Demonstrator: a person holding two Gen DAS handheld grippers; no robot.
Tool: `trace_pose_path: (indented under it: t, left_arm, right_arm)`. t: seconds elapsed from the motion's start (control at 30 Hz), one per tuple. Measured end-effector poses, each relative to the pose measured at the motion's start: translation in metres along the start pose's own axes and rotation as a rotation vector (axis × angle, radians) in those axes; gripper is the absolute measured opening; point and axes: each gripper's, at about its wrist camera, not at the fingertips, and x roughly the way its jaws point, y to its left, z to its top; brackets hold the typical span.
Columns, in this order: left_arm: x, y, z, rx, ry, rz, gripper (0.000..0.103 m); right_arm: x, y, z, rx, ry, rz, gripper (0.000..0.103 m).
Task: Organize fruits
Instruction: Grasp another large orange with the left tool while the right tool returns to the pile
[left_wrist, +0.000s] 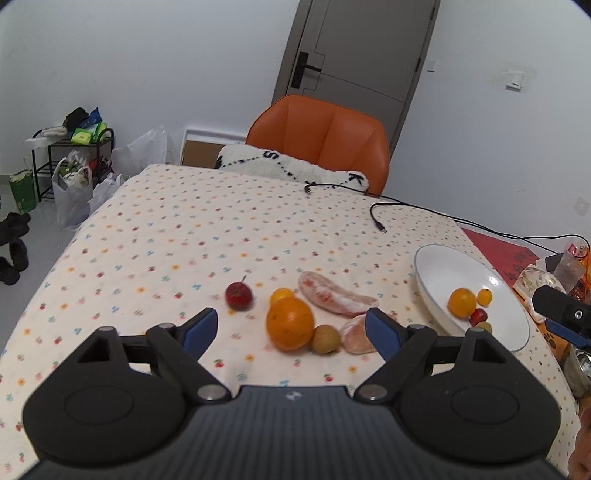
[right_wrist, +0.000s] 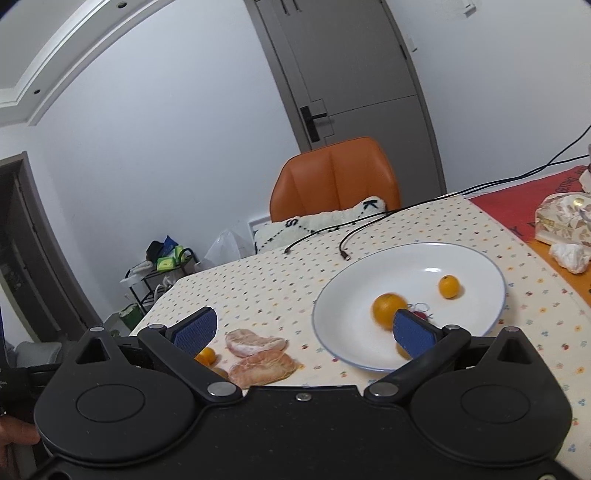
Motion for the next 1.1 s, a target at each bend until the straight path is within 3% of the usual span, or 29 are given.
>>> trace_pose_path:
  t: [0.2, 0.47, 0.63, 0.83, 1.1]
  left_arm:
    - [0.003, 0.011, -0.003, -0.013, 0.009, 0.005, 0.095]
    - [0.015, 0.011, -0.008, 0.004, 0.034, -0.012, 0.096]
    - [0.020, 0.010, -0.012, 0.027, 0.007, -0.030, 0.095]
    - [0.032, 0.012, -0.011, 0.011, 0.003, -0.033, 0.088]
    - [0.049, 0.013, -0.011, 0.000, 0.026, -0.046, 0.065]
  right_arm:
    - [0.009, 0.009, -0.006, -0.007, 0.047, 0.027, 0.103]
    - [0.023, 0.013, -0.014, -0.004, 0.117, 0.067, 0.103]
    - [0.035, 0.020, -0.021, -0.042, 0.144, 0.088, 0.103]
    - [0.051, 0.029, -0.027, -0.084, 0.176, 0.101, 0.102]
    - [0.068, 0.032, -0.032, -0.102, 0.211, 0.112, 0.096]
